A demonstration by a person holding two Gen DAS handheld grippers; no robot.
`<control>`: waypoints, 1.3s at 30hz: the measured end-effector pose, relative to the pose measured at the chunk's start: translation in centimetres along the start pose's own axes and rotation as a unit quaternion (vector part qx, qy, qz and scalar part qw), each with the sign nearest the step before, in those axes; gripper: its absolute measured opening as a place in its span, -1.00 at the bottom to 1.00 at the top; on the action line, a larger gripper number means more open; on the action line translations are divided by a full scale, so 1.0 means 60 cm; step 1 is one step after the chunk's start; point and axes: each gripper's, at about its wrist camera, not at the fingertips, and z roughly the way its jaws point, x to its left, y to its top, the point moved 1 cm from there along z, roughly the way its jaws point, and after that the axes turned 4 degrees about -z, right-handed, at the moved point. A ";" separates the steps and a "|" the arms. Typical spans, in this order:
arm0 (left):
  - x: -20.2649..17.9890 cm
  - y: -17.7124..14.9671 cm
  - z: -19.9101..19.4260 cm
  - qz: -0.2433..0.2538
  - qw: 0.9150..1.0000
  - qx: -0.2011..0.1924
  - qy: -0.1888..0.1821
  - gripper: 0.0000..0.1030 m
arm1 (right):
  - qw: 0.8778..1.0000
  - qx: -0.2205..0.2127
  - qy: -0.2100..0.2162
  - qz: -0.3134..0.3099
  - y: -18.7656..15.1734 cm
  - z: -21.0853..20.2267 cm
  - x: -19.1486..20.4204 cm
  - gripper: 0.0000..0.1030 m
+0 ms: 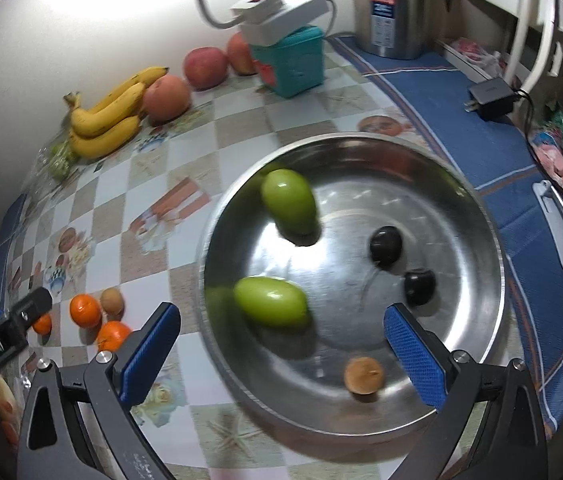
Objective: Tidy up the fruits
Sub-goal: 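Move both open grippers toward the oranges lying on the table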
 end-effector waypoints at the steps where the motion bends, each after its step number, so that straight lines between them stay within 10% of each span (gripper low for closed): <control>1: 0.011 0.002 0.003 -0.008 1.000 0.002 0.002 1.00 | 1.000 0.000 0.001 -0.006 -0.001 0.001 0.010 0.97; 39: 0.256 0.022 0.068 -0.143 0.989 0.013 0.025 1.00 | 0.992 0.060 0.078 -0.080 -0.042 0.067 0.220 0.97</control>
